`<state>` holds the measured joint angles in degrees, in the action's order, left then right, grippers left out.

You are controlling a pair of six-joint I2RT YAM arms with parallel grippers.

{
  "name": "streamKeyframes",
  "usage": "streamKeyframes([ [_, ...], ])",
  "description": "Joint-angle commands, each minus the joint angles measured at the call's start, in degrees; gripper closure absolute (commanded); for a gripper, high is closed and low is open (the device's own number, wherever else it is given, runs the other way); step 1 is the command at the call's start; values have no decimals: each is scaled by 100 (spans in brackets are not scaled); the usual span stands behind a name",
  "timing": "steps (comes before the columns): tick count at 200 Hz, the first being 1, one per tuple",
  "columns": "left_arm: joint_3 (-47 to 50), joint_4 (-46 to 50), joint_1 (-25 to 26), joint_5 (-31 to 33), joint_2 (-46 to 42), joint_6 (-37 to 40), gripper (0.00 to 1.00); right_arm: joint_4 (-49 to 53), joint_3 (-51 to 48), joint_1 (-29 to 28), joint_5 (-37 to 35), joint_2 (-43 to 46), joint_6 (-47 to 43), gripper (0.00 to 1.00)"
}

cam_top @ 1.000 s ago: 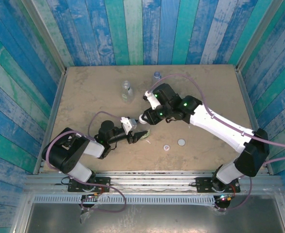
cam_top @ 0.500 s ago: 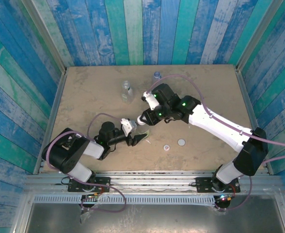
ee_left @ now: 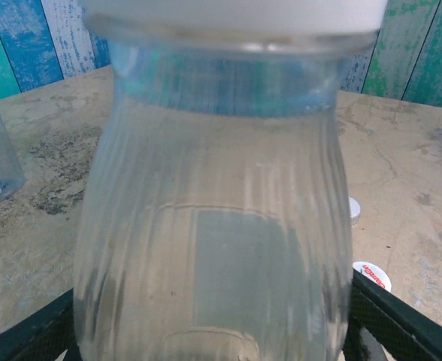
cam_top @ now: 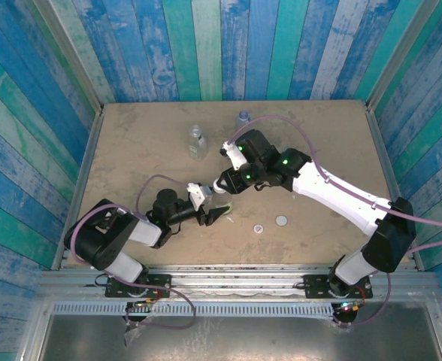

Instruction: Screw on the bottle caps

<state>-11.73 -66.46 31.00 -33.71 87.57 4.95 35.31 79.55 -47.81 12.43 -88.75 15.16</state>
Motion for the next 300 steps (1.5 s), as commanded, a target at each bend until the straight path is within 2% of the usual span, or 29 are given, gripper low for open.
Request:
streamKeyframes([
  [1, -60, 0, 55, -18, -257, 150, 23, 411, -214, 26, -233, -84, 27, 54],
  [56, -76, -359, 55, 21, -40, -87, 32, 396, -272, 26, -207, -94, 31, 54],
  [79, -156, -332, 55, -11, -23, -47, 25, 382, -297, 23, -212, -90, 40, 54],
  [94, -220, -270, 57, -58, 3, -34, 26, 356, -315, 26, -207, -85, 57, 54],
  [142, -248, -342, 64, -177, 150, -60, 41, 302, -352, 26, -248, -50, 49, 54],
  [177, -224, -271, 62, -221, 163, -47, 47, 311, -290, 33, -233, -20, 90, 53],
  [300, -226, -138, 61, -226, 241, 39, 47, 293, 52, 43, -425, 206, 232, 47],
])
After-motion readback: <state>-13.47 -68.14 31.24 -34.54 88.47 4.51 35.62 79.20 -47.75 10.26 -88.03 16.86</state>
